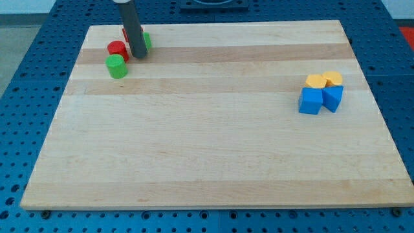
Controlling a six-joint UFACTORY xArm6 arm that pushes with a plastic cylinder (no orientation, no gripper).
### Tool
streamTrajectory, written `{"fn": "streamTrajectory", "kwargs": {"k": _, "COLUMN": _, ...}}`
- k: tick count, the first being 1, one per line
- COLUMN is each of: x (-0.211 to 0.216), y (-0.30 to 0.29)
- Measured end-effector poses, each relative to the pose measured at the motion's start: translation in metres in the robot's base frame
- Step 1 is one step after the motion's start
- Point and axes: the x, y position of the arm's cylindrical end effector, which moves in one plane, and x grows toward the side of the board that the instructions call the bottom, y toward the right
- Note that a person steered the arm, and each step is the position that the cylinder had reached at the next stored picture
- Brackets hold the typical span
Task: Move the green blocks into the red blocks
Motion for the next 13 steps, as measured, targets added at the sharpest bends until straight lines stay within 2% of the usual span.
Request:
{"fn": "streamTrajectory", "kwargs": {"k": 1, "x": -0.003, "y": -0.002}}
{"fn": "streamTrajectory", "kwargs": {"k": 3, "x": 0.105, "y": -0.008}}
{"fn": "streamTrajectory", "kwargs": {"k": 4, "x": 0.106, "y": -0.052}}
{"fn": "streamTrajectory", "kwargs": {"k": 5, "x": 0.082, "y": -0.054}}
{"fn": "streamTrajectory", "kwargs": {"k": 6, "x": 0.077, "y": -0.037}}
{"fn": "streamTrajectory", "kwargs": {"k": 9, "x": -0.003, "y": -0.038}}
{"fn": "streamTrajectory", "kwargs": {"k": 12, "x": 0.002, "y": -0.059}}
{"fn": "streamTrajectory", "kwargs": {"k": 13, "x": 0.039, "y": -0.023}}
